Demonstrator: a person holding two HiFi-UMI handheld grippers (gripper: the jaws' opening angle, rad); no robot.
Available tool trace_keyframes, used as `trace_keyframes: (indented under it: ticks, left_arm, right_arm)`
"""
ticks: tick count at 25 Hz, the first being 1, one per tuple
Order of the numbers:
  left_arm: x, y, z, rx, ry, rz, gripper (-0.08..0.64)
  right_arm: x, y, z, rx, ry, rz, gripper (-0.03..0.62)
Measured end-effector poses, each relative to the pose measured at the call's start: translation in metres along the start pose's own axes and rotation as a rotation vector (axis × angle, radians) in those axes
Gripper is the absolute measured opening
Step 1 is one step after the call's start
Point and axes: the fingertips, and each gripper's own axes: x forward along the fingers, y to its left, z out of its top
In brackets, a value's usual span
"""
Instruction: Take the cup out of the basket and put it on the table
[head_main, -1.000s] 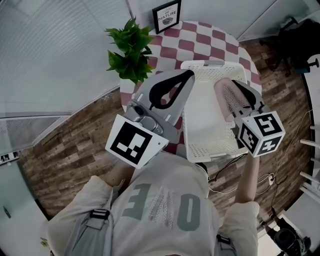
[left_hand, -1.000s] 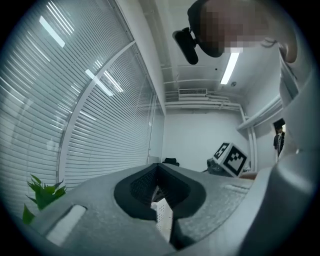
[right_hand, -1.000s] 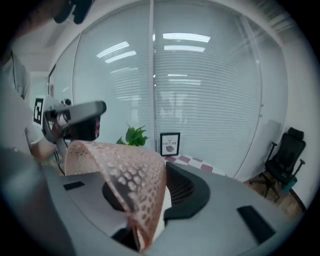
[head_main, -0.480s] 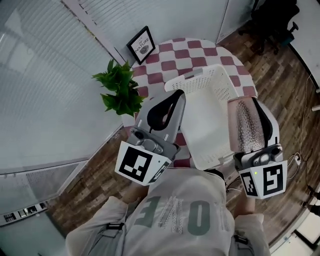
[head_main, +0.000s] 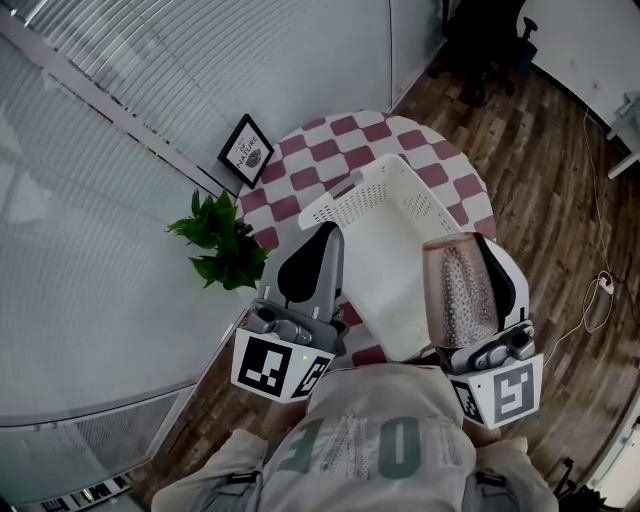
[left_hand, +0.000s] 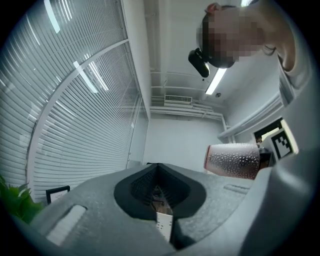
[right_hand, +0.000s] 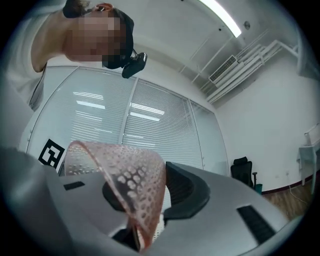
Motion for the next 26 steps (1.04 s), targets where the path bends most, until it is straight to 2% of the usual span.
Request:
trace_keyframes:
  ticks: [5,26]
  left_arm:
    - [0.0025,-0.0048,0.0000,0.000,-0.001,-0.019,0.005]
    - [0.0025,0.0010,0.0002,0.012,0.007,0.001,0.005]
  right_arm:
    - [-0.0032,-0.0028,-0.0111,0.006,0.039,-0.010,0.109]
    - [0.0024,-0.0093,-0.0089,0.032,0.024,-0.020,0.109]
